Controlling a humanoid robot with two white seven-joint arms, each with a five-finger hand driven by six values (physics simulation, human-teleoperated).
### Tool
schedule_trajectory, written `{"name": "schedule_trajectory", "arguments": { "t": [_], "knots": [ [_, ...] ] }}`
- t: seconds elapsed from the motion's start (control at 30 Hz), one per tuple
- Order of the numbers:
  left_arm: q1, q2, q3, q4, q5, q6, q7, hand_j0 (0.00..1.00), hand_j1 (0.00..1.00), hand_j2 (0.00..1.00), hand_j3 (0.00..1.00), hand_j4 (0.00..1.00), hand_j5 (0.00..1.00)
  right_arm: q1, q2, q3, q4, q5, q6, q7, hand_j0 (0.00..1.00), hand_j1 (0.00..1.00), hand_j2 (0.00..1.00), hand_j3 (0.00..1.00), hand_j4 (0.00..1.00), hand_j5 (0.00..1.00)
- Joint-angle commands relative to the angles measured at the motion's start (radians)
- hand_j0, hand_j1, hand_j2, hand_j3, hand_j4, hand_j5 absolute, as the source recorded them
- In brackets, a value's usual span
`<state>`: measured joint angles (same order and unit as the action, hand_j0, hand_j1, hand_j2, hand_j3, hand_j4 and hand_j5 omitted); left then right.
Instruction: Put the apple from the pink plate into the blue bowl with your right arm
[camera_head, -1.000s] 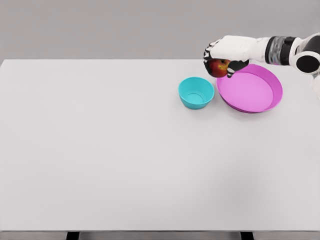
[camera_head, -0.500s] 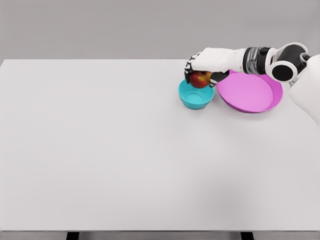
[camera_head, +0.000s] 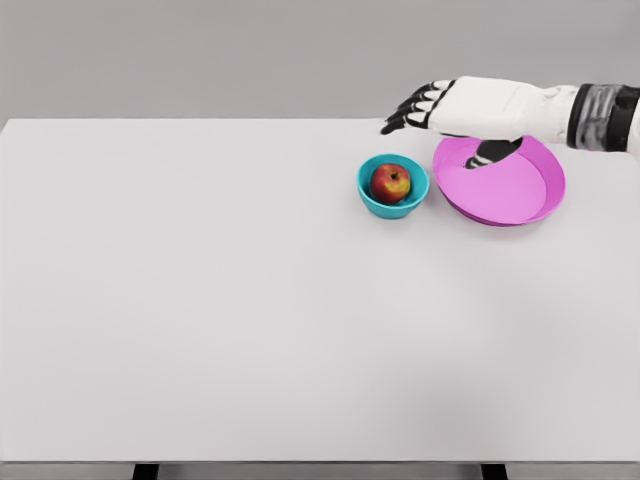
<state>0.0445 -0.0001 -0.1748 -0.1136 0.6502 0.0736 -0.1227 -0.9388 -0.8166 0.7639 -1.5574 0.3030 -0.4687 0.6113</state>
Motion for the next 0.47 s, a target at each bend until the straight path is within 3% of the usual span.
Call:
{"name": "schedule_trajectory", "arguments": {
  "t": [0.0,0.1,0.2,0.43],
  "knots": [
    [0.000,0.000,0.000,0.000,0.000,0.000,0.000,1.00,1.00,1.00,1.00,1.00,1.00,0.012,-0.125,0.021,-0.121,-0.073,-0.008,0.000,1.00,1.00,1.00,1.00,1.00,1.00],
    [0.000,0.000,0.000,0.000,0.000,0.000,0.000,1.00,1.00,1.00,1.00,1.00,1.00,0.103,-0.185,-0.038,-0.122,-0.105,-0.074,0.000,1.00,1.00,1.00,1.00,1.00,1.00],
    [0.000,0.000,0.000,0.000,0.000,0.000,0.000,1.00,1.00,1.00,1.00,1.00,1.00,0.244,-0.188,-0.213,-0.122,-0.110,-0.102,0.000,1.00,1.00,1.00,1.00,1.00,1.00],
    [-0.018,0.000,0.000,-0.015,0.002,0.000,-0.008,1.00,1.00,1.00,1.00,1.00,1.00,0.267,-0.193,-0.221,-0.121,-0.110,-0.100,0.000,1.00,1.00,1.00,1.00,1.00,1.00]
  ]
}}
